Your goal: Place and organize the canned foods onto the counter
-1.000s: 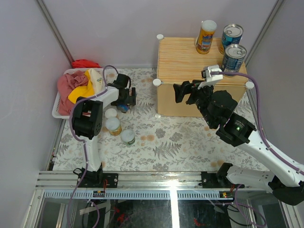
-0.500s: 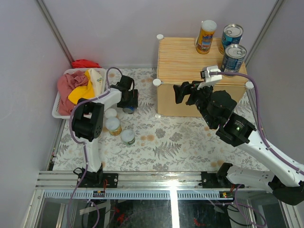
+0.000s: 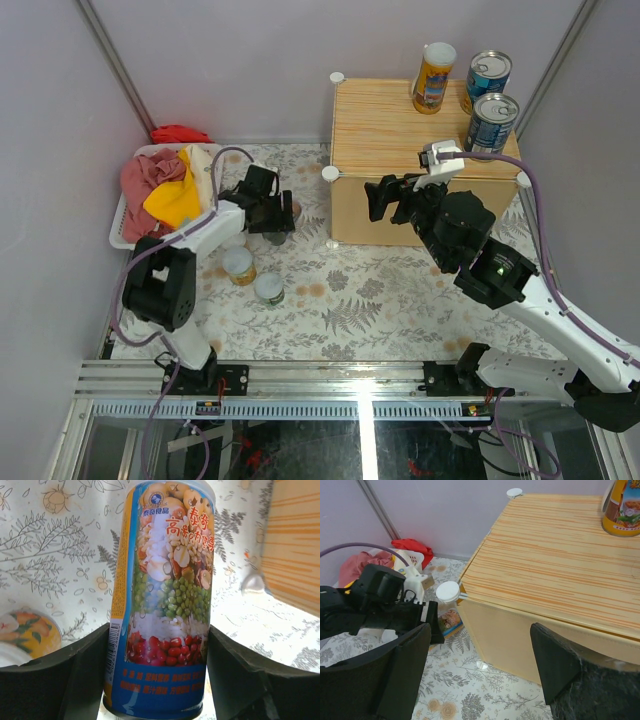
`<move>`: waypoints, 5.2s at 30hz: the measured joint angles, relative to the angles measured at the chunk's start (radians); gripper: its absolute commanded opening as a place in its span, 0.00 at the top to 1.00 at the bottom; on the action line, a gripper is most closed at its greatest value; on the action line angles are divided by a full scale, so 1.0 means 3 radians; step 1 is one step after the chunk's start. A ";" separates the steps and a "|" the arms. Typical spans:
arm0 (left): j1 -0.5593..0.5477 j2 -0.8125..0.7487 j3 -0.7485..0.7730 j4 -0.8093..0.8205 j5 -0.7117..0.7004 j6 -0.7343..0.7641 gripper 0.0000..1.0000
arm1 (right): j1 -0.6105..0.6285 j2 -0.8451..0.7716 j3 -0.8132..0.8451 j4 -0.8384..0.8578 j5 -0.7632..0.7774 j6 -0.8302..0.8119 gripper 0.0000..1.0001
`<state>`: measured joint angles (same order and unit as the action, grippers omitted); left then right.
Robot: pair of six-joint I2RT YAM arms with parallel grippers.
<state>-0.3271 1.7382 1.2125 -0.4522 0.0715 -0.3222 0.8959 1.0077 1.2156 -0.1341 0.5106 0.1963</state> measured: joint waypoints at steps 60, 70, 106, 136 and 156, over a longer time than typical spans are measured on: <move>-0.1066 -0.3170 -0.1339 0.0716 0.0467 -0.0959 1.00 | 0.0004 0.0426 -0.0736 0.0846 -0.1587 0.2454 0.01; -0.1190 -0.3127 -0.1239 0.0896 0.0528 -0.0996 1.00 | 0.0004 0.0565 -0.0735 0.0991 -0.1588 0.2461 0.01; -0.1244 -0.3110 -0.1375 0.1319 0.0268 -0.1221 0.00 | -0.0084 0.1081 -0.0169 0.0917 -0.1710 0.2171 1.00; -0.1245 -0.3857 -0.1467 0.0765 -0.0561 -0.1642 0.00 | -0.0379 0.1586 0.1607 0.0064 -0.0732 -0.0137 1.00; -0.1245 -0.3740 -0.1422 0.0498 -0.0804 -0.1550 0.00 | -0.1493 0.1784 0.1606 0.0473 -0.0369 -0.0844 1.00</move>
<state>-0.7006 0.6163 0.7860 -0.3027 -0.1696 -0.7872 0.4480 1.5429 1.6974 0.0078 0.4000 -0.0570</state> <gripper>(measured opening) 0.994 0.719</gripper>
